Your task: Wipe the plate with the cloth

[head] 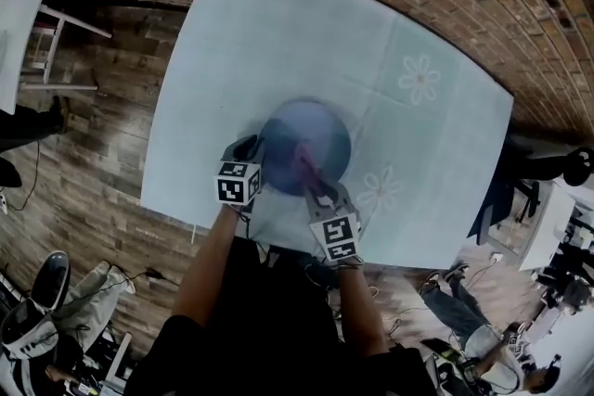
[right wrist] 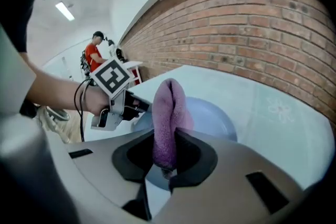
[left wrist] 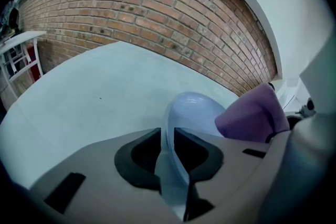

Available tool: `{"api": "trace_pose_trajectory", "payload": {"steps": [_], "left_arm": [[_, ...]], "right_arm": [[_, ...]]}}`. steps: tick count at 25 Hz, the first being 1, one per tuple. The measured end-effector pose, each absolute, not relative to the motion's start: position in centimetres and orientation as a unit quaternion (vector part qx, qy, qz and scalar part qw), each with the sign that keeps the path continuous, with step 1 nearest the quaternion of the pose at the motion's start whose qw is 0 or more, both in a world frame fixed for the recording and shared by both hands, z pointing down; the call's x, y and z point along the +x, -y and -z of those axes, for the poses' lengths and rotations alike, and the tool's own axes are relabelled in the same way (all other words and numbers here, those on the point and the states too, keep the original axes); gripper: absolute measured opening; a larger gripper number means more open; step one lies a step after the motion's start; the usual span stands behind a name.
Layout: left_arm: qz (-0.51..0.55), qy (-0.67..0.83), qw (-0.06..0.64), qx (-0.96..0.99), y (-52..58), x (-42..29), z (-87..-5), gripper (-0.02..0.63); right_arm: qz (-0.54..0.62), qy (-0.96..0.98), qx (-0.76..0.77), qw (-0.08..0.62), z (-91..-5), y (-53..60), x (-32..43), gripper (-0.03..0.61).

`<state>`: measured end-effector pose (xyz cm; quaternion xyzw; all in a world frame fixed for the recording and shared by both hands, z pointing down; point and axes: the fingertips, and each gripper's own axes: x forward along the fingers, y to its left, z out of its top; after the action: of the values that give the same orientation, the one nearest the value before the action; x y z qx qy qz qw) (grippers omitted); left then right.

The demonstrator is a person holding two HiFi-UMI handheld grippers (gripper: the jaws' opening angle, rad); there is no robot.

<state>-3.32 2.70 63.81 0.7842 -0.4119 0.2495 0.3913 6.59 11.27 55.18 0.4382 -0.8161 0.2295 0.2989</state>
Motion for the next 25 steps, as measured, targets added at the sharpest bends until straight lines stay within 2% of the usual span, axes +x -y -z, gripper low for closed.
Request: {"api": "trace_pose_trajectory", "payload": {"steps": [2, 6, 12, 17, 21, 25], "left_arm": [[-0.252, 0.416, 0.381, 0.786, -2.4, -3.7, -63.3, 0.095], [-0.248, 0.445, 0.358, 0.782, -2.5, -5.3, -61.7, 0.097], [-0.214, 0.464, 0.268, 0.817, -3.6, -5.7, -55.3, 0.097], [-0.155, 0.472, 0.207, 0.843, -5.5, -4.8, -49.3, 0.081], [-0.157, 0.483, 0.135, 0.851, -7.7, -3.6, -46.0, 0.058], [-0.122, 0.469, 0.112, 0.868, -10.2, -2.2, -43.0, 0.049]], "right_arm": [[-0.220, 0.812, 0.476, 0.256, -53.5, -10.7, 7.6, 0.075], [-0.207, 0.806, 0.526, 0.177, -50.8, -11.0, 9.6, 0.075], [-0.178, 0.793, 0.575, 0.099, -46.3, -11.8, 11.1, 0.075], [-0.154, 0.790, 0.590, 0.072, -43.5, -13.0, 11.9, 0.077], [-0.136, 0.790, 0.595, 0.060, -41.7, -14.1, 12.0, 0.078], [-0.130, 0.789, 0.598, 0.051, -40.5, -15.4, 11.5, 0.078]]}}
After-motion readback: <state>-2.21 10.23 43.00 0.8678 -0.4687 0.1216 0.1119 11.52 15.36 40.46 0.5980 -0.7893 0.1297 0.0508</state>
